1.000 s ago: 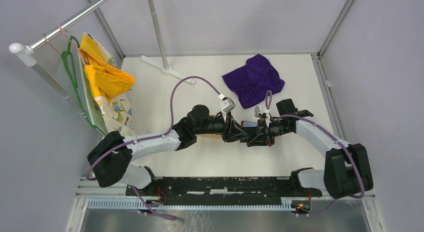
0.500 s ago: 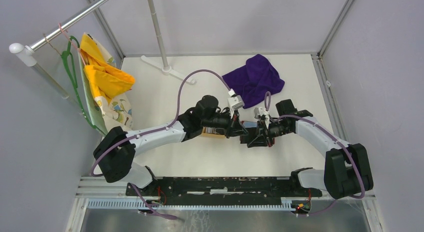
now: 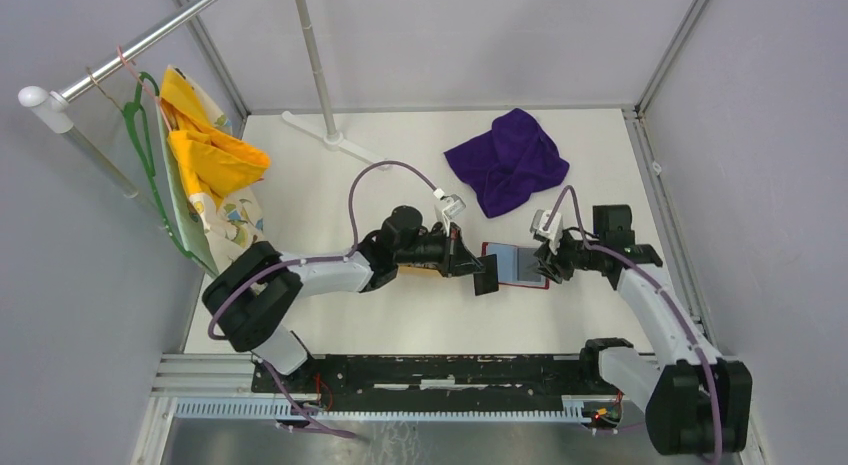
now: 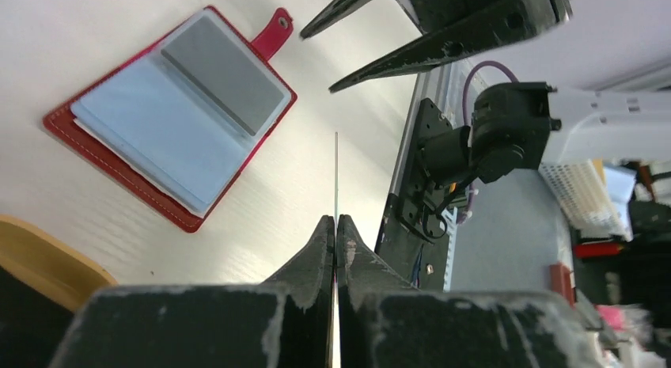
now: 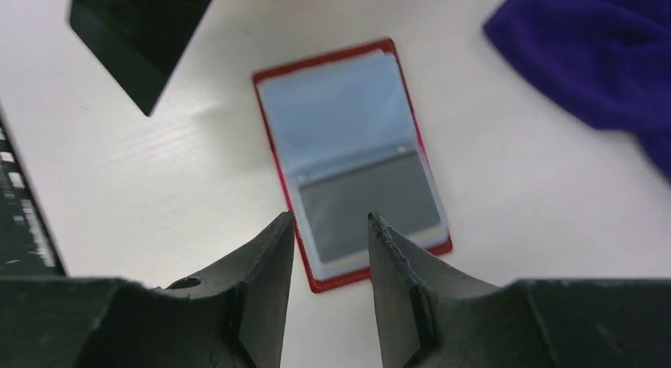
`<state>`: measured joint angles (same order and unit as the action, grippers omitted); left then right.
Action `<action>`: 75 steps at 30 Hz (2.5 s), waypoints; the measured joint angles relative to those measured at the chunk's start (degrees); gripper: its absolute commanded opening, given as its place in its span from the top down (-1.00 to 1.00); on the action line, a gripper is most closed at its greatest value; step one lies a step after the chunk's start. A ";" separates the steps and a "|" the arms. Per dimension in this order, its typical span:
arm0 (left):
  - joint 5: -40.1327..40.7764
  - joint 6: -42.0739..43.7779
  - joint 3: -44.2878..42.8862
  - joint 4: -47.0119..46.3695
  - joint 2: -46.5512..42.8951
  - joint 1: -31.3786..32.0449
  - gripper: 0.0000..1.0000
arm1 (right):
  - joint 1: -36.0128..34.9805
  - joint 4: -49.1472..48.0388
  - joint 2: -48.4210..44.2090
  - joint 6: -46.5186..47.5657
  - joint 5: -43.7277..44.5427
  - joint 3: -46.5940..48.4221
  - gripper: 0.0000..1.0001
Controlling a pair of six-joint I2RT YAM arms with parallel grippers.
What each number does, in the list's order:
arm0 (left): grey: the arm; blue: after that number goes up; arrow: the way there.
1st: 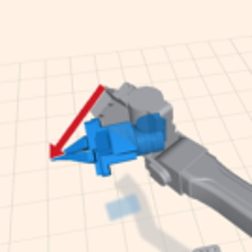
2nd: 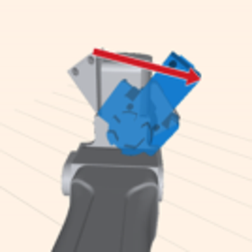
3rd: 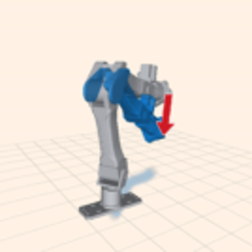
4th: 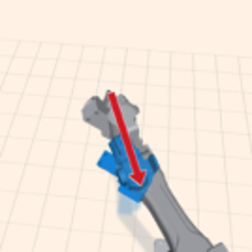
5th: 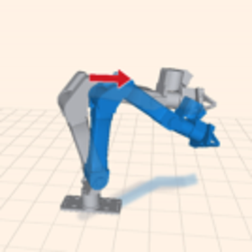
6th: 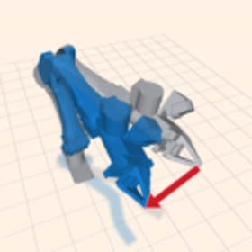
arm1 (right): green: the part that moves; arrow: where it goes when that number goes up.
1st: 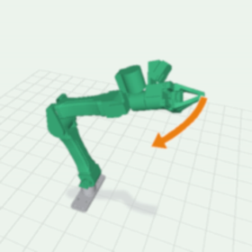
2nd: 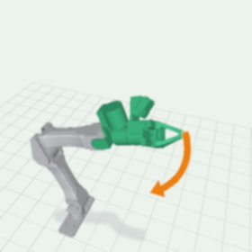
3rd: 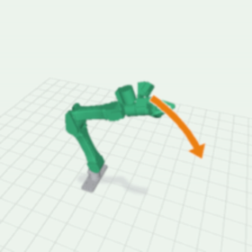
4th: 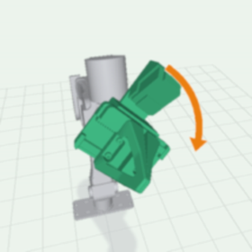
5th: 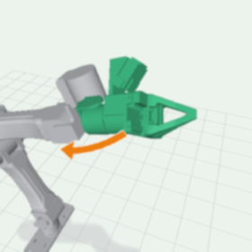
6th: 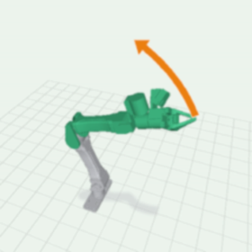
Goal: Put the credit cards into the card holder
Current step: Insert the credit card into the card holder.
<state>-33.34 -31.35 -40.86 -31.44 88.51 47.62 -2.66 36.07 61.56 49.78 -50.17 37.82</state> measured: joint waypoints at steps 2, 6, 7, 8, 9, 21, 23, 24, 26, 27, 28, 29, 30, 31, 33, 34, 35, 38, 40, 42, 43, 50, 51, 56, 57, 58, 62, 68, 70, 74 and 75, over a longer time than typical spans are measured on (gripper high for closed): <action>0.20 -2.78 -0.11 -2.25 3.23 0.04 0.96 | 0.26 -3.58 -4.44 -1.20 5.57 -3.50 0.10; 0.46 -7.06 -2.38 -3.50 9.57 0.04 0.96 | 0.44 -7.65 -5.60 -3.19 14.45 -7.34 0.17; 0.59 -7.80 -3.21 -3.52 10.82 0.02 0.96 | 0.52 -8.31 -4.90 -3.56 15.52 -7.41 0.19; 1.07 -8.50 -4.22 -3.52 12.09 0.02 0.96 | 0.55 -9.03 -4.09 -4.00 16.35 -7.41 0.24; 1.64 -9.09 -5.18 -3.58 13.20 0.02 0.96 | 0.55 -9.68 -3.34 -4.46 16.98 -7.41 0.27; 7.41 -14.23 -12.04 -4.37 22.64 0.02 0.96 | -2.29 -13.38 3.26 -7.76 21.92 -7.43 0.33; 8.15 -14.27 -13.03 -4.26 23.34 0.02 0.96 | -2.71 -13.38 4.20 -7.98 22.88 -7.43 0.33; 8.76 -14.27 -13.64 -4.24 23.67 0.02 0.96 | -2.84 -13.38 4.46 -8.02 23.37 -7.43 0.33; 9.38 -14.32 -14.78 -4.26 24.30 0.04 0.96 | -2.89 -13.40 4.94 -8.09 24.15 -7.43 0.32; 9.57 -14.38 -15.41 -4.26 24.72 0.02 0.96 | -2.91 -13.38 5.09 -8.15 24.59 -7.43 0.33; 9.70 -14.47 -16.02 -4.31 25.22 0.02 0.96 | -2.97 -13.40 5.35 -8.20 25.03 -7.43 0.33; 9.84 -14.60 -16.61 -4.33 25.70 0.02 0.96 | -2.99 -13.42 5.62 -8.20 25.42 -7.43 0.33; 9.94 -14.82 -16.98 -4.35 26.14 0.02 0.96 | -2.99 -13.44 5.88 -8.22 25.81 -7.43 0.33; 10.16 -14.99 -17.16 -4.31 26.36 0.02 0.96 | -2.99 -13.44 6.05 -8.24 26.05 -7.43 0.33; 10.43 -15.34 -17.33 -4.28 26.75 0.02 0.96 | -2.99 -13.44 6.32 -8.24 26.58 -7.43 0.33; 10.58 -15.50 -17.51 -4.26 27.06 0.02 0.96 | -2.99 -13.44 6.43 -8.26 26.84 -7.43 0.33; 10.64 -15.54 -17.66 -4.26 27.23 0.02 0.96 | -3.02 -13.44 6.51 -8.35 27.02 -7.43 0.33; 10.80 -15.56 -17.70 -3.98 27.61 0.02 0.96 | -3.26 -13.57 6.69 -8.44 27.58 -7.43 0.33; 10.80 -15.56 -17.73 -3.72 27.74 0.02 0.96 | -3.26 -13.62 6.86 -8.44 27.96 -7.43 0.33; 10.82 -15.56 -17.73 -3.30 27.76 0.02 0.96 | -3.26 -13.66 6.99 -8.44 28.28 -7.43 0.33; 10.82 -15.56 -17.73 -3.15 27.76 0.02 0.97 | -3.26 -13.73 7.06 -8.44 28.35 -7.43 0.33; 10.88 -15.56 -17.73 -2.58 27.76 0.02 0.96 | -3.37 -13.77 7.45 -8.44 28.63 -7.43 0.33; 10.88 -15.56 -17.73 -2.51 27.76 0.02 0.96 | -3.37 -13.79 7.45 -8.44 28.68 -7.43 0.33; 10.99 -15.56 -17.68 -2.38 27.76 0.02 0.96 | -3.37 -13.77 7.48 -8.44 28.85 -7.43 0.34; 11.04 -15.54 -17.68 -2.32 27.76 0.02 0.96 | -3.37 -13.77 7.50 -8.44 28.85 -7.43 0.34; 11.06 -15.56 -17.68 -2.25 27.76 0.02 0.96 | -3.37 -13.77 7.52 -8.44 28.87 -7.43 0.34; 11.10 -15.56 -17.66 -1.90 27.76 0.02 0.96 | -3.48 -13.77 7.52 -8.44 28.89 -7.43 0.34; 11.41 -15.56 -17.51 -1.75 27.76 0.02 0.96 | -3.63 -13.77 7.52 -8.44 29.09 -7.43 0.34; 11.47 -15.56 -17.38 -1.70 27.74 0.02 0.96 | -3.63 -13.77 7.52 -8.44 29.27 -7.43 0.34; 11.85 -15.54 -17.05 -1.70 27.74 0.02 0.96 | -3.65 -13.77 7.56 -8.44 29.31 -7.43 0.34; 11.89 -15.54 -16.94 -1.70 27.71 0.00 0.97 | -3.69 -13.77 7.56 -8.44 29.33 -7.43 0.34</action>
<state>-21.45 -46.89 -57.80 -33.15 116.22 47.62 -6.35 22.31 69.12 41.34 -20.84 30.39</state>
